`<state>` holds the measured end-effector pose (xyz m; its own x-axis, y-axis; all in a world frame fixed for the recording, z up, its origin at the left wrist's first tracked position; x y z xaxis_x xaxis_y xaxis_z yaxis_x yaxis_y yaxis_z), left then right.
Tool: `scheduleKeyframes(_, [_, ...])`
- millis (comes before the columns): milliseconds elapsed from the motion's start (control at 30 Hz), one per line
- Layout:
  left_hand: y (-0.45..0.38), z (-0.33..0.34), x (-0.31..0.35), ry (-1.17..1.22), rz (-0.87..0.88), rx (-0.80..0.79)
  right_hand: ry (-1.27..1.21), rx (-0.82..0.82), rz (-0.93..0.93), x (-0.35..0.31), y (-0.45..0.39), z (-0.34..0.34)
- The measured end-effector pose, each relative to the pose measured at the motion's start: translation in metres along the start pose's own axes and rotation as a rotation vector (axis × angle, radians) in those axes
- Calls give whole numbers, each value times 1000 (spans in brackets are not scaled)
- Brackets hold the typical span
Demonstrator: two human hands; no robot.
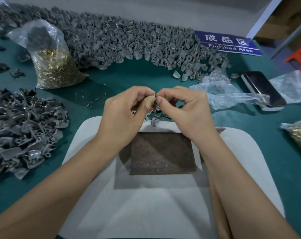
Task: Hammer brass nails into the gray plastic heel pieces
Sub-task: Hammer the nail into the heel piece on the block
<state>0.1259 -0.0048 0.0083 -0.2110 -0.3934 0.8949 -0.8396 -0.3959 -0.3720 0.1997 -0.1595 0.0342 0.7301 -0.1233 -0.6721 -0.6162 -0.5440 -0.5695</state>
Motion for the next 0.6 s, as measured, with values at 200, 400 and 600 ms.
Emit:
scheduleKeyframes(200, [-2,1,2,129,-112,-49,17,12,6,1,-1,-5])
scheduleKeyframes(400, [3,-3,10,213,-175,-115,9,71,61,-8,0,-18])
scheduleKeyframes(600, [26,-16,14,-17,-97,-222,137,210,258,-26,44,-38])
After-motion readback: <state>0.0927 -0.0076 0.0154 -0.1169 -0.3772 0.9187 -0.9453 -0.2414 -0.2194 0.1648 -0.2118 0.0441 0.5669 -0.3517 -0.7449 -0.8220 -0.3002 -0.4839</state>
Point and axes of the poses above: each hand's wrist, its own y-axis away from the middle knuckle, its own z-axis out of the palm, x = y × z, the point moved 1 cm from there along -y, towards the middle knuckle, and after that the axes turned 11 degrees about -z, right-handed, at the moved point
